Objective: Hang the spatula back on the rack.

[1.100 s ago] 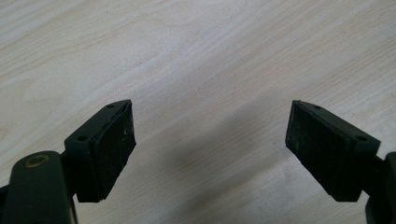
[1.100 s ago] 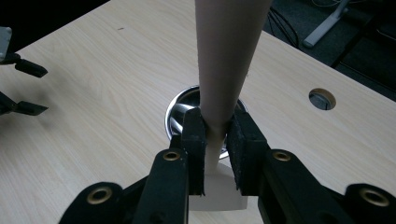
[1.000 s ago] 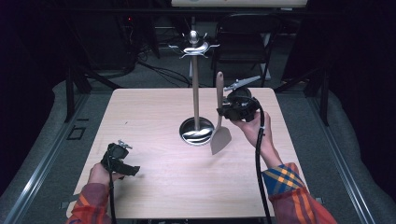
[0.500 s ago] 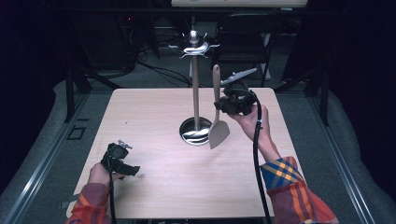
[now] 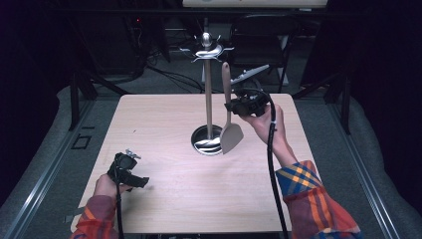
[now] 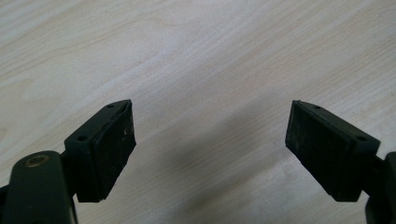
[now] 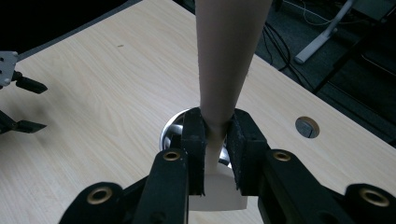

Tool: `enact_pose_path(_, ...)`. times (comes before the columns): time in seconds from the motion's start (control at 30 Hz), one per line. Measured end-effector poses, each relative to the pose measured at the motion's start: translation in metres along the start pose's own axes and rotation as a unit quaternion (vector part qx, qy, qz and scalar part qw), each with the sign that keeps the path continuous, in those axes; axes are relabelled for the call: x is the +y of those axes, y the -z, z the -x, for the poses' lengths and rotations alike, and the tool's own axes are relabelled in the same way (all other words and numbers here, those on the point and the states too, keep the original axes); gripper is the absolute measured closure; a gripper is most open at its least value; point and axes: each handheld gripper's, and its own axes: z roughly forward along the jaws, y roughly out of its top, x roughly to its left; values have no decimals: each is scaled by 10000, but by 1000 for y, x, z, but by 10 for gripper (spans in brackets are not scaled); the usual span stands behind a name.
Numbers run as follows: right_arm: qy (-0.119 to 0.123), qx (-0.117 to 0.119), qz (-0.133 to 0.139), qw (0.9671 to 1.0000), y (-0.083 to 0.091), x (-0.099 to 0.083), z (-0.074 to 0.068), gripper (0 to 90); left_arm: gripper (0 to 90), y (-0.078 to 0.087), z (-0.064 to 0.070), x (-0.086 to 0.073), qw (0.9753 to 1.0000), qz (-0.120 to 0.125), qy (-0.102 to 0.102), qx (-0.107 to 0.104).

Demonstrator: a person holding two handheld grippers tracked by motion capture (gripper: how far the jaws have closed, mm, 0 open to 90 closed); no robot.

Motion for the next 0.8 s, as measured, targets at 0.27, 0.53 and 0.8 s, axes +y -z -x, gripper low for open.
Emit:
enact_pose_path(0.27, 29, 0, -36, 10000, 0, 8, 1, 774, 159, 0, 0, 0, 10000, 0, -4, 0)
enact_pose_path(0.53, 30, -17, -66, 10000, -3, 12, 2, 774, 159, 0, 0, 0, 10000, 2, -9, 0)
enact_pose_path(0.8, 94, -27, -59, 9999, -1, 17, 0, 773, 159, 0, 0, 0, 10000, -4, -19, -2)
